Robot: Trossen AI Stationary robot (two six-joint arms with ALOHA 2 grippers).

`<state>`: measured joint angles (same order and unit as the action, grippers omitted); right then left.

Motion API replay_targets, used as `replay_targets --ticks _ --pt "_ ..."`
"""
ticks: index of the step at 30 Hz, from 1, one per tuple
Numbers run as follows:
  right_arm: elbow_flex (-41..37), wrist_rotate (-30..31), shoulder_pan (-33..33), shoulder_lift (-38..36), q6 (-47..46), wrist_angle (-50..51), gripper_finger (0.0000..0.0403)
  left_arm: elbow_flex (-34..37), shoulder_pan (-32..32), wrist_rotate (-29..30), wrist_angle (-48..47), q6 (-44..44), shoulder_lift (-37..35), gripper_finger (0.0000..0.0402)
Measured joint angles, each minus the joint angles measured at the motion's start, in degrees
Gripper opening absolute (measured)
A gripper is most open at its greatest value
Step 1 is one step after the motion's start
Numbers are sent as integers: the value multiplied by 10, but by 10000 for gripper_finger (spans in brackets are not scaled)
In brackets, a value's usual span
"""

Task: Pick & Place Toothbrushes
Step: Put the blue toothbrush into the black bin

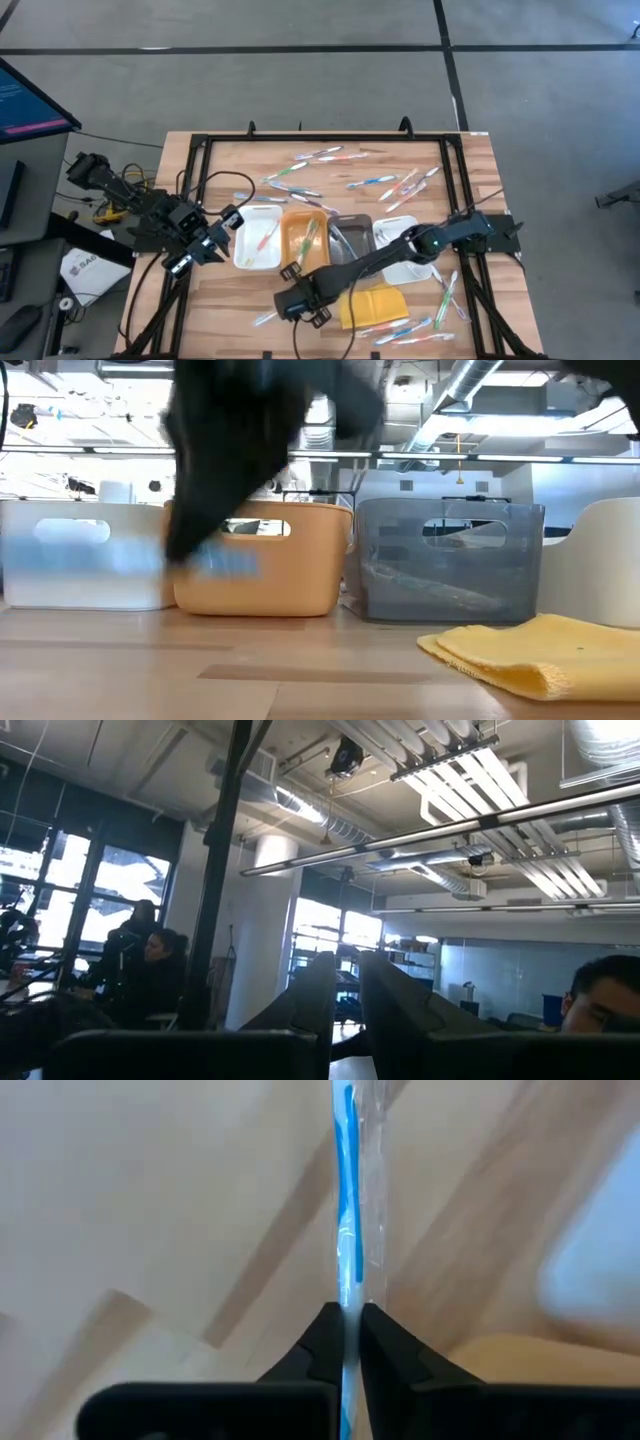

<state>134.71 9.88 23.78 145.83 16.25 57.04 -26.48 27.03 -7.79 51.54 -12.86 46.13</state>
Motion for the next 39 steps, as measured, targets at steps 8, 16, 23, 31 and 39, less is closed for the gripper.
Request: replay_targets --ticks 8,16,23,31,39 --pt "2 31 15 -124 -127 -51 9 0 0 0 0 0 0 44" --pt "3 86 -10 -256 -441 97 9 0 0 0 -1 -9 0 44" --pt "-8 153 -21 -288 -612 311 9 0 0 -22 -1 -12 0 44" --pt "-122 169 -2 -289 -671 314 9 0 0 -27 0 -17 0 44" --pt "-354 140 -8 -401 -699 128 9 0 0 -46 1 -31 0 44"
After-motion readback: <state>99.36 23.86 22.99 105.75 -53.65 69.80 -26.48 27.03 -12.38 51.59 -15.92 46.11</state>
